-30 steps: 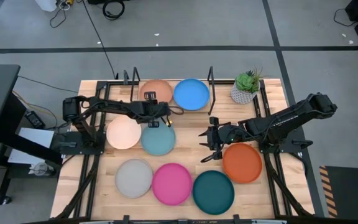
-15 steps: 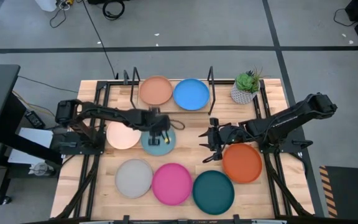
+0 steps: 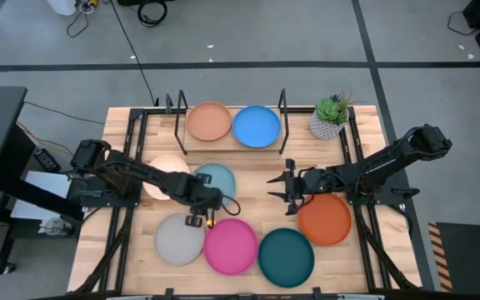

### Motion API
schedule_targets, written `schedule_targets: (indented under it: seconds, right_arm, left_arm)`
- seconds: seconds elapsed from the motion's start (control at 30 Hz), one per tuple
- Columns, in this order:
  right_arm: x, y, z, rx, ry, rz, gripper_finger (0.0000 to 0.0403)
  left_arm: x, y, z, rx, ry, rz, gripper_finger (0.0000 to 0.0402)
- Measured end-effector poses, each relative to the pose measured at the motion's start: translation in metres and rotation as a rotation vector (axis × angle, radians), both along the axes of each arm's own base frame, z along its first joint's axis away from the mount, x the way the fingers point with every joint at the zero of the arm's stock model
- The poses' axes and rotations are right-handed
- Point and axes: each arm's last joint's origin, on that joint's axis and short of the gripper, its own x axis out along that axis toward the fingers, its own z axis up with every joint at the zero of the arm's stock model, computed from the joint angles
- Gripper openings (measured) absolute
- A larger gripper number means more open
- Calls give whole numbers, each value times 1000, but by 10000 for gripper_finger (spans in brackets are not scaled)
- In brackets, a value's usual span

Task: Place and stack plates onto a shelf
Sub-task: Stack the light blue plate on top of the brown plate on the shelf

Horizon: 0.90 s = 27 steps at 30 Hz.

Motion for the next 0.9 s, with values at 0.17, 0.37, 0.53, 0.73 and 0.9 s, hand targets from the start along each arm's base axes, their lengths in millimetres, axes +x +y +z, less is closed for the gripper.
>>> schedule_targets:
  seconds: [0.17, 0.37, 0.53, 0.73, 0.9]
  right_arm:
    - [-10, 2, -12, 13, -59, 20, 169]
    - [-17, 5, -30, 21, -86, 40, 165]
    - [-12, 7, -40, 3, -87, 49, 164]
    - [-3, 10, -42, -26, -99, 63, 164]
    - [0, 13, -39, -19, -119, 95, 164]
  left_arm:
    - [-2, -10, 0, 3, -12, 41, 144]
    - [-4, -20, 0, 2, -30, 55, 144]
    - [-3, -27, -4, 43, -49, 51, 144]
    - [1, -33, -23, 74, -5, 34, 144]
    - [-4, -35, -38, 73, -10, 16, 144]
